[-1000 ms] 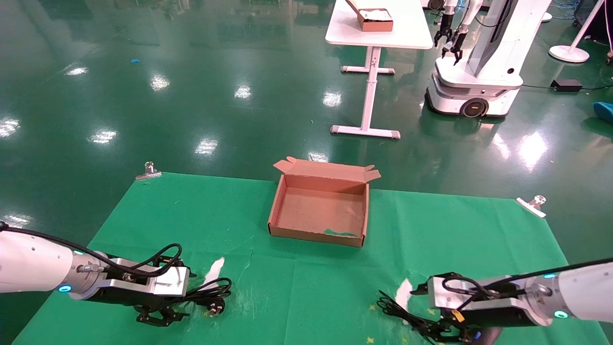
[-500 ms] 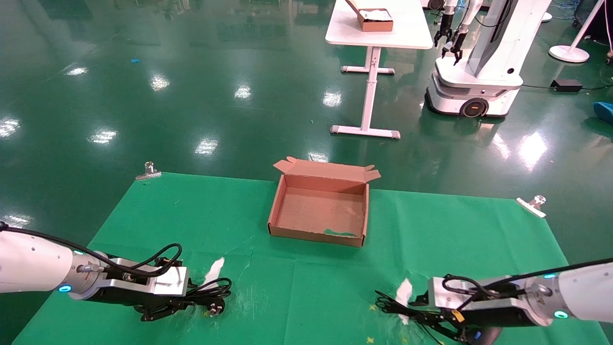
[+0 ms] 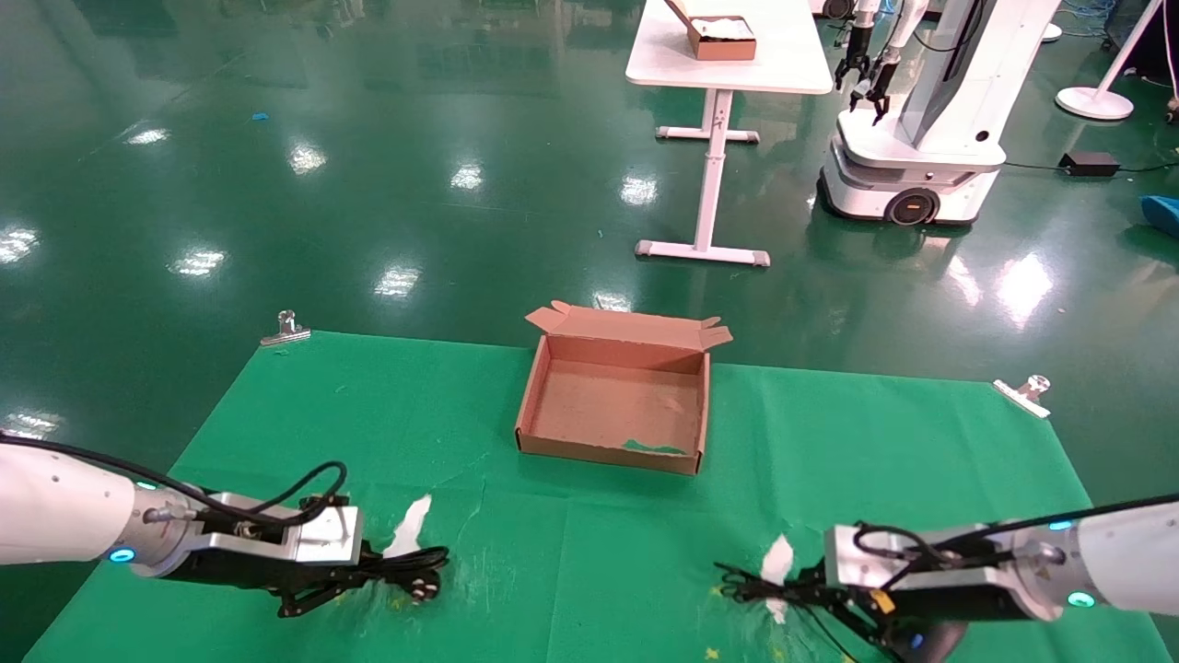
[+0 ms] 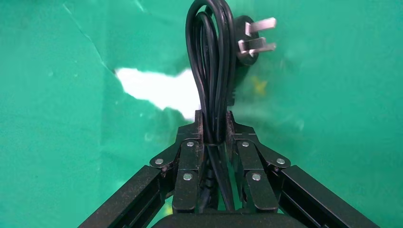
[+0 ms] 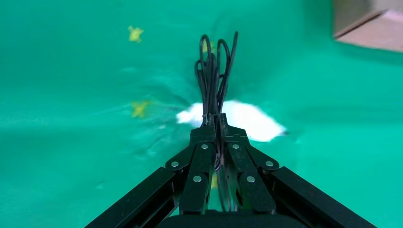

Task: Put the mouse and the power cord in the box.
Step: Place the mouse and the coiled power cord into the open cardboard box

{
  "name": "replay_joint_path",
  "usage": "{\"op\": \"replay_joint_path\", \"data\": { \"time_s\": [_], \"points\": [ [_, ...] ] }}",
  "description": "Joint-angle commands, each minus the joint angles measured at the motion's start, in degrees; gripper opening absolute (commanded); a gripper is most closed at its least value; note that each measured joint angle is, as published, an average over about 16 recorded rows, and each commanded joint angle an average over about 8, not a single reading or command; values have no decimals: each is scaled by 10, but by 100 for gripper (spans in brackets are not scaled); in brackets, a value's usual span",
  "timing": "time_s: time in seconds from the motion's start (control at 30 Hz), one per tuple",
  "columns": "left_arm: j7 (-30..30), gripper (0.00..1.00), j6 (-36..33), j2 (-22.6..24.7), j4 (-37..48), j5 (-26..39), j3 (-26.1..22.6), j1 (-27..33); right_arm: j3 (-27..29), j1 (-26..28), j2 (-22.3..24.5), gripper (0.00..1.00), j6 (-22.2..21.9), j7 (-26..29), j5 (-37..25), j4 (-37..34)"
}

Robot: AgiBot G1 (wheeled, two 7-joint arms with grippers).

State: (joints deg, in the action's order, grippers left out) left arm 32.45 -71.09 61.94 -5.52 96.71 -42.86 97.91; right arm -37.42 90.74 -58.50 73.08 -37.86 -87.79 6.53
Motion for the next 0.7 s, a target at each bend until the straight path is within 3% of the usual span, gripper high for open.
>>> {"op": "replay_joint_path", "data": {
  "time_s": [0.03,0.27,0.43,0.57,0.7],
  "points": [
    [-5,0,-8,-4,3,-8,5,4,4,1,3,0,-1,-4,5,2],
    [-65,0,-79,-28,29,-83,57,59,38,37,51,0,10,-9,51,50],
    [-124,0,-95,-20,50,-144,99,98,53,72,73,0,8,10,68,114],
    [-162,0,-79,-3,57,-183,126,129,58,97,60,0,-13,37,71,168],
    [-181,0,-48,12,56,-205,141,154,60,114,9,0,-49,48,73,191]
  ]
}}
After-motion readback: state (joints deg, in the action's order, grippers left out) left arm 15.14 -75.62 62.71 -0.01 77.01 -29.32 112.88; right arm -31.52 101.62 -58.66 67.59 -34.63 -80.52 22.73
